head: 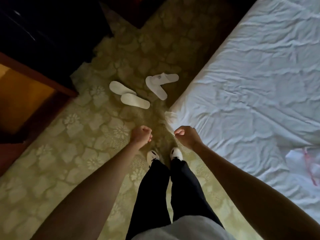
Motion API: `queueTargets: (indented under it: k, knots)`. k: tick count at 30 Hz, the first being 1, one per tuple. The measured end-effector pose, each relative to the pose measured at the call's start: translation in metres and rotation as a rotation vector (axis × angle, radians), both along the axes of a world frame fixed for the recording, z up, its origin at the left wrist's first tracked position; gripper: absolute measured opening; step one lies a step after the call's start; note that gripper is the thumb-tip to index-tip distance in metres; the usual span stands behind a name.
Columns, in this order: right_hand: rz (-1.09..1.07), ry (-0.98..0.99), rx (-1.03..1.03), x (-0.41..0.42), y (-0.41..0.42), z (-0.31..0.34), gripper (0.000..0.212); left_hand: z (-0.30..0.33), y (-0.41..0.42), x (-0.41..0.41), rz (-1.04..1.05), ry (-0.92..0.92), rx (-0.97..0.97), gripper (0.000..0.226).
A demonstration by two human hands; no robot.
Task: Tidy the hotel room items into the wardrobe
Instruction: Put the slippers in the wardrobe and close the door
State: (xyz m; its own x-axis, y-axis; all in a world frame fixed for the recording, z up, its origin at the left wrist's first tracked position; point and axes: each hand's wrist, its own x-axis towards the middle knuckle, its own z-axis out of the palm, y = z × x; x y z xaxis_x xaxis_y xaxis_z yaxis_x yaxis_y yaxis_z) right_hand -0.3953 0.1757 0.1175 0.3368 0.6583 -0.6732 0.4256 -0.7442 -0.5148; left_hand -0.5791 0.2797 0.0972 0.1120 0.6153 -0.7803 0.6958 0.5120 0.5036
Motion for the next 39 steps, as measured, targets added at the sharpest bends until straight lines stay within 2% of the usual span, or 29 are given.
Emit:
queueTargets:
  k: [5,10,13,17,20,22,24,26,30,33,35,39]
  knots:
    - [0.046,-0.037,0.052,-0.010,0.089,-0.092,0.018,-0.091,0.059,-0.002,0.087,0.004,0.036,0.021]
    - [0.139,-0.113,0.041,-0.024,0.185,-0.252,0.026,-0.233,0.125,0.008,0.124,0.034,0.026,0.031]
    - [0.225,-0.189,0.021,-0.037,0.238,-0.349,0.027,-0.322,0.163,0.006,0.067,0.092,0.050,0.020]
    - [0.344,-0.274,0.032,-0.043,0.306,-0.472,0.036,-0.432,0.214,-0.003,0.042,0.179,0.070,0.033]
    - [0.452,-0.337,0.049,-0.044,0.357,-0.550,0.039,-0.513,0.246,-0.014,0.212,0.213,0.042,0.027]
    - [0.495,-0.363,0.099,-0.043,0.388,-0.592,0.037,-0.569,0.265,-0.016,0.353,0.151,0.026,0.021]
    - [0.545,-0.401,0.146,-0.044,0.416,-0.627,0.035,-0.651,0.287,-0.017,0.407,0.077,-0.011,0.043]
    - [0.525,-0.402,0.146,-0.045,0.438,-0.655,0.037,-0.699,0.295,-0.013,0.468,0.010,-0.045,0.068]
    - [0.345,-0.320,0.146,-0.050,0.467,-0.690,0.039,-0.668,0.305,-0.004,0.641,-0.054,0.000,0.080]
    - [0.261,-0.298,0.266,-0.058,0.483,-0.712,0.059,-0.667,0.327,-0.002,0.750,-0.040,-0.028,0.099]
    - [0.240,-0.232,0.302,-0.064,0.495,-0.722,0.069,-0.669,0.338,0.002,0.792,-0.059,-0.050,0.103]
    - [0.286,-0.127,0.298,-0.076,0.504,-0.723,0.046,-0.682,0.340,0.006,0.884,-0.066,-0.101,0.102]
